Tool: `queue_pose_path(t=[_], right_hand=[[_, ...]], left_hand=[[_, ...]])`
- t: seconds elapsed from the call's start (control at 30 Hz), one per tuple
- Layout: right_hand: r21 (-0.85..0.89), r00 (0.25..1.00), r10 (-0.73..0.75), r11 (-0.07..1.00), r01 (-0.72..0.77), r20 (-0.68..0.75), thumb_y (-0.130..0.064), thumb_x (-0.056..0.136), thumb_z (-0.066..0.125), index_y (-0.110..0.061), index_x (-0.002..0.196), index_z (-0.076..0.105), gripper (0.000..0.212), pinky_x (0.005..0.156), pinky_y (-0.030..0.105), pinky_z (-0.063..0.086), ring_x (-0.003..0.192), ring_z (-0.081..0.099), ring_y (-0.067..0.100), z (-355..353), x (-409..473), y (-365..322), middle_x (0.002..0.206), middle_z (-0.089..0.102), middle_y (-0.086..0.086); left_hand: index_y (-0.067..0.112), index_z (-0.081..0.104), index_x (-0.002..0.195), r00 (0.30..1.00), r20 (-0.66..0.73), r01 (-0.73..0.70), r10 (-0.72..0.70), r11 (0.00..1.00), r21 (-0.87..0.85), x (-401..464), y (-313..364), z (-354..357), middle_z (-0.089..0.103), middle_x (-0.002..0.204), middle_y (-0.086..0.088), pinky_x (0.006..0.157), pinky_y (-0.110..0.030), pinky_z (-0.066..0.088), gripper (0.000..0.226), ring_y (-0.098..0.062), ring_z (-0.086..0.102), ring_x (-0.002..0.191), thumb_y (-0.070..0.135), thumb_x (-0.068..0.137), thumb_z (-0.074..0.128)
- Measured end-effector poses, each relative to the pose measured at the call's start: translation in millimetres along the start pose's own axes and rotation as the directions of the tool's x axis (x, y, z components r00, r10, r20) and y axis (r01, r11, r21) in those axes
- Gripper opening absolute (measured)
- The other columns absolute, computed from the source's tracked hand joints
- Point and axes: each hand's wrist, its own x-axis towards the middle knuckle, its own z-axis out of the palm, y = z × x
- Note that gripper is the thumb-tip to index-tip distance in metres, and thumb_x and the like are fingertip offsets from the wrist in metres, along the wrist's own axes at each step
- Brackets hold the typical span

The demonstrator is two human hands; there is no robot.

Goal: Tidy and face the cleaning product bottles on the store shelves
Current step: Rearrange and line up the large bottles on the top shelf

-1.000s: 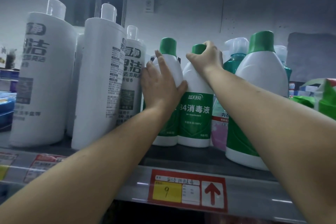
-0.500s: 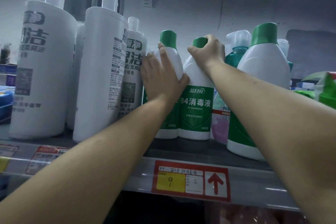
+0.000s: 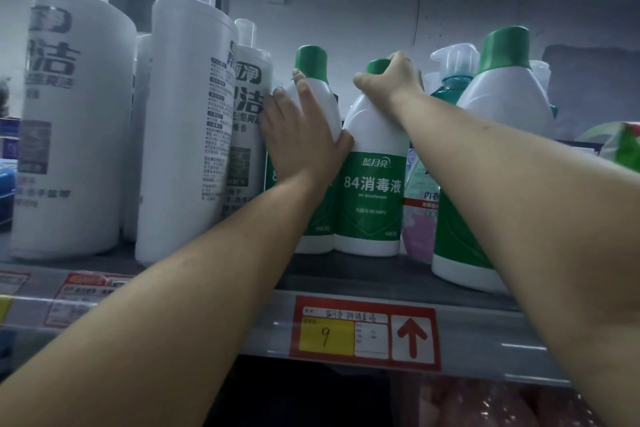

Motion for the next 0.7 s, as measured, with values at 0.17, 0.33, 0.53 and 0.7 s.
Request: queue_pose_path(t=[0.17,0.33,0.53,0.7], right_hand=[[0.008,1.000,0.028,1.000,-0.028,0.014,-0.037,0.079,0.055,-0.010,0.119,0.050,0.048,0.073,0.023,0.031,0.089,0.043,0.022,-1.3,1.4,-2.5,0.116,0.055,0.007],[0.002,0.999,0.031,1.000,-0.031,0.023,-0.037,0.077,0.055,-0.015,0.107,0.054,0.038,0.072,0.023,0.032,0.088,0.046,0.023,-1.4,3.7,-3.0,0.100,0.051,0.004],[0.019,1.000,0.021,1.000,-0.021,0.019,-0.036,0.078,0.056,-0.010,0.117,0.053,0.047,0.073,0.024,0.032,0.090,0.046,0.022,0.0,7.6,0.4,0.102,0.051,0.004],[-0.013,0.977,0.146,0.989,-0.146,0.153,-0.040,0.073,0.057,-0.012,0.116,0.051,0.052,0.080,0.027,0.042,0.094,0.053,0.024,-4.3,8.4,-0.9,0.107,0.054,0.006]], left_hand=[[0.002,0.008,0.145,0.999,0.015,-0.047,0.047,0.999,-0.006,-3.3,-2.7,-1.6,0.023,0.147,-0.025,0.111,-0.045,0.016,0.090,-0.037,0.021,0.135,0.052,0.083,0.048],[-0.001,0.008,0.145,0.993,0.012,-0.117,0.117,0.993,0.015,-6.1,-6.6,-0.4,0.017,0.150,-0.027,0.113,-0.045,0.012,0.084,-0.038,0.016,0.139,0.048,0.086,0.042],[0.002,0.005,0.145,0.980,0.032,-0.198,0.197,0.980,0.033,-11.9,-3.3,-4.6,0.000,0.151,-0.030,0.115,-0.042,0.004,0.084,-0.039,0.005,0.141,0.039,0.083,0.048],[0.009,-0.013,0.144,0.948,0.296,-0.139,0.115,0.988,0.063,-11.2,1.7,-22.8,-0.017,0.152,-0.023,0.115,-0.042,0.001,0.103,-0.036,-0.009,0.142,0.042,0.081,0.061]])
